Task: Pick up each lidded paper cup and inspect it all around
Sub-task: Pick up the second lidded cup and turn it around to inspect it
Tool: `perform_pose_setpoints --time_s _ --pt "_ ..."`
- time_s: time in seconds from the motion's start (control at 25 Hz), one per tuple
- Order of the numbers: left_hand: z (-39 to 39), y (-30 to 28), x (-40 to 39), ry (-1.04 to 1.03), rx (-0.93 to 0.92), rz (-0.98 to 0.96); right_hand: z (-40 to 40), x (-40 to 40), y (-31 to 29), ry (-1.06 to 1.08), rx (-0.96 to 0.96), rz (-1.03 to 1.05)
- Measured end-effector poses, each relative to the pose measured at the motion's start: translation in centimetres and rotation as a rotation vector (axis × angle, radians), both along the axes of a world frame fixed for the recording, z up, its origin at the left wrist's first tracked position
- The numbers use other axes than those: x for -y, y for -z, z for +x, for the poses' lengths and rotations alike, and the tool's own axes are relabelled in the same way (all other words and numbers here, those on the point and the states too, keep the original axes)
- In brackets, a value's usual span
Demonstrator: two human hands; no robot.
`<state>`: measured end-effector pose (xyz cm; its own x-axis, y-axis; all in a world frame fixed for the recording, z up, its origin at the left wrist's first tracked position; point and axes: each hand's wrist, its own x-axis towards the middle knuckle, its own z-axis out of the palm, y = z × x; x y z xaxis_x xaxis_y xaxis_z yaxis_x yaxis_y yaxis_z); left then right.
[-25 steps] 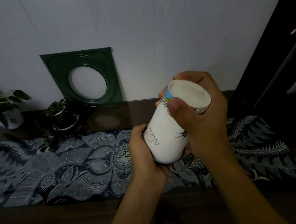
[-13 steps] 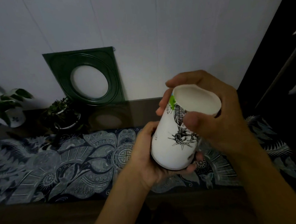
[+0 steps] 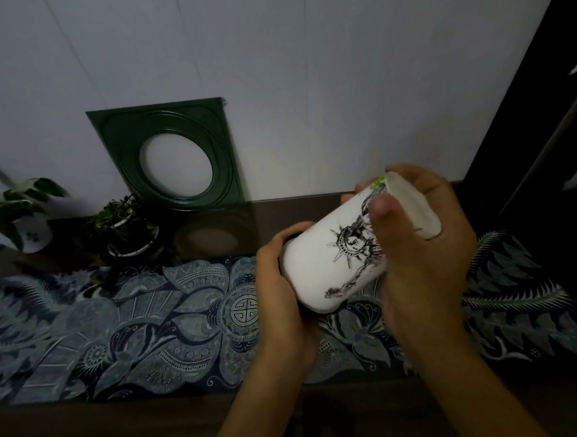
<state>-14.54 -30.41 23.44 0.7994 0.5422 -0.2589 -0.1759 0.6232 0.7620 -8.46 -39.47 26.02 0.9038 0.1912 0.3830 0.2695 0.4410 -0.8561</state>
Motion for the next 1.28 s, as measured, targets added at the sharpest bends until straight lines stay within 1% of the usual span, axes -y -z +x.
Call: perform_pose_setpoints --time_s 0.08,0.2,0.24,0.28,0.36,0.52,0.6,0.68,0.76,0.8,0.88,0.96,1.0,1.08,1.12,1.2,1.28 --pt "-0.4 0.2 -0.9 0.141 -0.003 -0.092 1.1 1.1 -0.4 -0.145 0.068 -0.127" --pt "-0.8 -0.6 -1.8 0.468 -0.118 -0.232 2.9 2.7 -2.4 -0.444 0.269 -0.198" --pt "-0.8 -0.7 -1.8 0.527 -0.141 -0.24 3.2 2.8 -2.8 -0.498 0.293 -0.204" --pt "-0.7 -0.7 -1.7 0.538 -0.16 -0.232 3.2 2.7 -3.0 -0.522 0.294 -0.198" --pt "-0.3 -0.6 -1.3 0.473 -0.174 -0.189 2.9 2.1 -2.7 -0.494 0.262 -0.155" --pt "0.0 -0.9 -0.6 0.206 -0.122 -0.08 2.0 1.1 -1.9 -0.327 0.198 -0.031" --pt "0.2 -1.1 -0.2 0.034 -0.08 0.06 1.3 0.9 -1.1 -0.219 0.094 0.075" --pt "0.3 -1.1 -0.3 -0.056 -0.072 0.165 0.6 0.7 -0.5 -0.144 -0.02 0.14" --pt "0.1 -1.3 -1.0 0.023 -0.083 0.126 0.7 1.0 -0.2 -0.169 -0.04 0.089" --pt "0.0 -1.3 -1.5 0.104 -0.099 0.076 1.2 1.5 -0.3 -0.234 0.003 0.036" --pt "-0.2 -1.6 -2.3 0.298 -0.169 -0.02 2.4 2.5 -1.1 -0.41 0.153 -0.053" --pt "-0.4 -1.8 -2.5 0.451 -0.222 -0.067 3.2 2.7 -1.9 -0.543 0.24 -0.055" --pt "-0.4 -1.8 -2.4 0.477 -0.23 -0.082 3.3 2.6 -2.1 -0.574 0.244 -0.027" --pt "-0.3 -1.7 -2.0 0.438 -0.239 -0.096 2.9 1.9 -2.1 -0.555 0.217 0.022" --pt "-0.3 -1.8 -1.8 0.374 -0.229 -0.091 2.7 1.4 -2.0 -0.509 0.201 0.042" --pt "-0.1 -1.7 -1.2 0.206 -0.16 -0.061 2.1 0.7 -1.7 -0.413 0.163 0.099" --pt "0.2 -1.4 -0.4 -0.019 -0.085 0.058 1.6 0.2 -1.2 -0.349 0.08 0.208"
